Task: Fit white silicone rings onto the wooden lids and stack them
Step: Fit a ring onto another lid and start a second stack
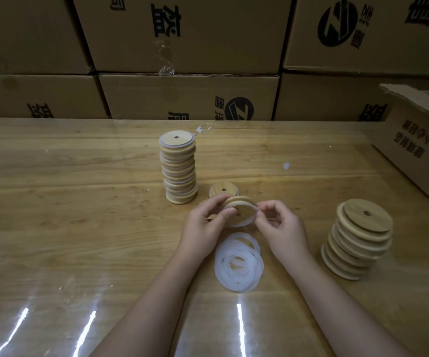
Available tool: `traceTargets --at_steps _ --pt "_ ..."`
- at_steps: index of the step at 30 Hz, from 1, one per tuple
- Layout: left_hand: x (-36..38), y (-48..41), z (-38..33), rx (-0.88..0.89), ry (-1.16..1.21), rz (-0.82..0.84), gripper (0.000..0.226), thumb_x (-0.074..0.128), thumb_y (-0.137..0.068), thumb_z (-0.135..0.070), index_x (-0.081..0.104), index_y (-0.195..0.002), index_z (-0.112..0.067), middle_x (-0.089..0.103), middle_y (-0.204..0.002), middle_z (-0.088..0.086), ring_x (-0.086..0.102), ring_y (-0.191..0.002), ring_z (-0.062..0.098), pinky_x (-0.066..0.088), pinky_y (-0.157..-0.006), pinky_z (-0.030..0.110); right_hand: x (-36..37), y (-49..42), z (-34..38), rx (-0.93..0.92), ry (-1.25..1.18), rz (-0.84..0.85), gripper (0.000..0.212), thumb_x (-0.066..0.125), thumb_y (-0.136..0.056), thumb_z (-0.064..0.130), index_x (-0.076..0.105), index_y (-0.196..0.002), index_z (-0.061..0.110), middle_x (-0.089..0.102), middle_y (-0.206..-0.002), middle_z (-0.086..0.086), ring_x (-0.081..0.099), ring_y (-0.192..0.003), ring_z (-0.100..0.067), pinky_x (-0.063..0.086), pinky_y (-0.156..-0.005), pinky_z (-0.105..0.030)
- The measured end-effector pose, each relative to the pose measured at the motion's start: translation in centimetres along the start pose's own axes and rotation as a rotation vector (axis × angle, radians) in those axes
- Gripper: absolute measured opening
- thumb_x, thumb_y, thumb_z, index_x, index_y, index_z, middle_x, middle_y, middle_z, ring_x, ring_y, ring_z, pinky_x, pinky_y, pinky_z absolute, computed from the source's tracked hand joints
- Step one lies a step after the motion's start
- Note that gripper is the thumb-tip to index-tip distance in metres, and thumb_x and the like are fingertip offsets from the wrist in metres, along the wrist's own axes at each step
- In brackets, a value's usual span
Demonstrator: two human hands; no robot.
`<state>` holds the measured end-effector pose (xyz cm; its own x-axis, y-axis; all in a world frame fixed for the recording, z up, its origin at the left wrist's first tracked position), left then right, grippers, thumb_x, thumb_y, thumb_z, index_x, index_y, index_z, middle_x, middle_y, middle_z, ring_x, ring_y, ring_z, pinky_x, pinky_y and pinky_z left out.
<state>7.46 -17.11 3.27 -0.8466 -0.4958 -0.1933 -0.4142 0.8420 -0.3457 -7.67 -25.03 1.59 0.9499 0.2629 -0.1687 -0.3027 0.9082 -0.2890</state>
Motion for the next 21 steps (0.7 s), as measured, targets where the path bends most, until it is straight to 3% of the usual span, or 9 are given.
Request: traceTargets --at_steps 4,9,11,15,18,21 --pt "-0.1 -0.1 0.0 -0.012 0.01 -0.005 0.025 0.066 -0.085 -0.009 0.065 -0.103 -0.025 0.07 -0.098 0.002 0.064 -0.093 0.024 0.05 -0.085 0.052 0.2 0.0 0.1 -0.019 0.066 0.039 0.025 0.063 -0.083 0.007 0.058 -0.078 0.031 0.066 -0.088 0.005 0.063 -0.079 -0.007 0.049 -0.066 -0.013" --pt "-0.3 -0.2 0.5 -0.081 0.099 -0.027 0.018 0.067 -0.083 -0.01 0.063 -0.1 -0.014 0.068 -0.097 0.005 0.064 -0.092 0.023 0.051 -0.084 0.055 0.4 0.0 0.1 -0.016 0.062 0.088 0.014 0.065 -0.084 0.013 0.062 -0.081 0.026 0.066 -0.086 0.007 0.062 -0.079 -0.004 0.049 -0.069 -0.015" --pt "-0.1 -0.1 0.3 -0.082 0.121 -0.01 0.016 0.067 -0.083 -0.007 0.059 -0.095 -0.015 0.066 -0.095 0.005 0.064 -0.09 0.02 0.053 -0.083 0.05 0.3 0.0 0.0 -0.015 0.072 0.074 0.015 0.065 -0.083 0.013 0.061 -0.08 0.027 0.067 -0.087 0.008 0.063 -0.079 -0.004 0.05 -0.069 -0.016" --pt "0.8 0.1 -0.2 -0.016 0.008 0.079 0.027 0.067 -0.083 -0.005 0.059 -0.101 -0.024 0.065 -0.094 -0.01 0.063 -0.089 0.005 0.051 -0.078 0.021 -0.2 -0.1 -0.1 -0.031 0.062 0.011 0.022 0.065 -0.082 0.01 0.058 -0.076 0.029 0.067 -0.092 0.006 0.065 -0.082 -0.008 0.051 -0.069 -0.018" --pt "1.0 0.2 0.0 0.0 -0.087 0.09 0.034 0.063 -0.083 -0.003 0.059 -0.109 -0.025 0.063 -0.105 -0.009 0.06 -0.098 0.002 0.051 -0.082 0.02 -0.1 0.1 1.1 -0.144 0.091 0.012 0.022 0.066 -0.081 0.005 0.058 -0.075 0.024 0.063 -0.094 0.007 0.062 -0.085 -0.003 0.049 -0.071 -0.013" --pt "0.7 0.1 -0.2 0.038 -0.143 0.047 0.033 0.065 -0.083 -0.006 0.06 -0.108 -0.028 0.061 -0.106 -0.007 0.057 -0.094 -0.002 0.047 -0.077 0.013 0.1 0.3 2.1 -0.241 0.12 0.014 0.022 0.066 -0.08 0.0 0.059 -0.076 0.021 0.06 -0.093 0.009 0.06 -0.087 -0.001 0.047 -0.073 -0.009"
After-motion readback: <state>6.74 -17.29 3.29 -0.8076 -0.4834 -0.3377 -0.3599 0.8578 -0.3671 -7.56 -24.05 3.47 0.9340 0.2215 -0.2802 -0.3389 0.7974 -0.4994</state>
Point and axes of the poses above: each hand's wrist, its own y-axis away from the middle knuckle, its own x-axis out of the palm, z = x × y, the point moved 8 cm from there along -y, towards the middle knuckle
